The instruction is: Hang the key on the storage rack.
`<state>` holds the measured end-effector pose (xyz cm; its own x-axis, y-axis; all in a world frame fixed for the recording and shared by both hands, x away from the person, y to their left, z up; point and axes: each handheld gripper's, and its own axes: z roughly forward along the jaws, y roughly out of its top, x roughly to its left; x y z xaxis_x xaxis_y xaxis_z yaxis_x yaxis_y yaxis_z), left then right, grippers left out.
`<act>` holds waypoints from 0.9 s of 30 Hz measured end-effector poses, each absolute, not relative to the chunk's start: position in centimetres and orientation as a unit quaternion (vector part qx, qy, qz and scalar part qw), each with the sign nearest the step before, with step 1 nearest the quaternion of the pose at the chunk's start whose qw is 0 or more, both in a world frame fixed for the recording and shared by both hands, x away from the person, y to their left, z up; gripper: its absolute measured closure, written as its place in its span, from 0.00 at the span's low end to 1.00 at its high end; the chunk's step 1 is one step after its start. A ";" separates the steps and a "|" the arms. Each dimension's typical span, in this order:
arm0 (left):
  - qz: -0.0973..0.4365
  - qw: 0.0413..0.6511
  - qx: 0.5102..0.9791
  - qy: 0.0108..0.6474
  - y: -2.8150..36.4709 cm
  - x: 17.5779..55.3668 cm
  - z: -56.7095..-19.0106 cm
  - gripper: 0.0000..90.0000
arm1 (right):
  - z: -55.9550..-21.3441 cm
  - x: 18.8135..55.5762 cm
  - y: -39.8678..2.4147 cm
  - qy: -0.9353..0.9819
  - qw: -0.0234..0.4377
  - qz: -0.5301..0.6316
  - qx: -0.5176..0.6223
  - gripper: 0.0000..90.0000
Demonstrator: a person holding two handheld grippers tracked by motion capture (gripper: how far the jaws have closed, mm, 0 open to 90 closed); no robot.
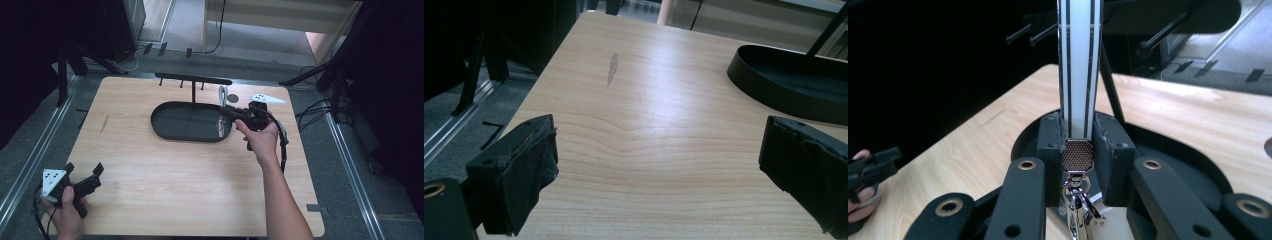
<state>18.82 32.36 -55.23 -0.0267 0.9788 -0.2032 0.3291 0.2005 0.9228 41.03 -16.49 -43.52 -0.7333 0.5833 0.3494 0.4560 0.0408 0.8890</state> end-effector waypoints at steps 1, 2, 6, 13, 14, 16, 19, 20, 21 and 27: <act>0.353 0.460 0.525 0.623 32.4 18.8 -55.2 0.03 | -43.6 41.3 -16.5 0.718 0.055 0.594 0.358 0.84; 0.353 0.460 0.525 0.623 32.4 18.8 -55.2 0.03 | -43.8 41.5 -16.4 0.716 0.055 0.598 0.357 0.84; 0.352 0.460 0.525 0.624 32.4 18.8 -55.2 0.03 | -44.4 42.2 -16.2 0.711 0.050 0.606 0.353 0.84; 0.352 0.461 0.524 0.624 32.4 18.8 -55.2 0.03 | -45.6 43.4 -16.3 0.703 0.048 0.607 0.367 0.84; 0.352 0.461 0.524 0.624 32.4 18.8 -55.2 0.03 | -45.7 43.6 -16.5 0.699 0.044 0.611 0.370 0.84; 0.352 0.461 0.524 0.624 32.4 18.8 -55.2 0.03 | -45.8 43.8 -16.6 0.697 0.041 0.610 0.374 0.84; 0.352 0.461 0.523 0.624 32.4 18.8 -55.2 0.03 | -46.3 44.2 -16.8 0.694 0.036 0.609 0.382 0.84; 0.352 0.462 0.523 0.624 32.4 18.8 -55.2 0.03 | -46.4 44.3 -16.9 0.692 0.035 0.611 0.384 0.84; 0.352 0.462 0.523 0.624 32.4 18.8 -55.2 0.03 | -46.5 44.4 -17.0 0.689 0.033 0.610 0.390 0.84; 0.352 0.462 0.522 0.625 32.4 18.9 -55.2 0.03 | -47.3 44.8 -17.0 0.689 0.038 0.602 0.401 0.83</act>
<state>18.85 32.40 -55.25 -0.0280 0.9775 -0.2091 0.3275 0.2066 0.9220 44.77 -17.01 -47.33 -0.6752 0.5984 0.4313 0.5074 -0.0477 0.8604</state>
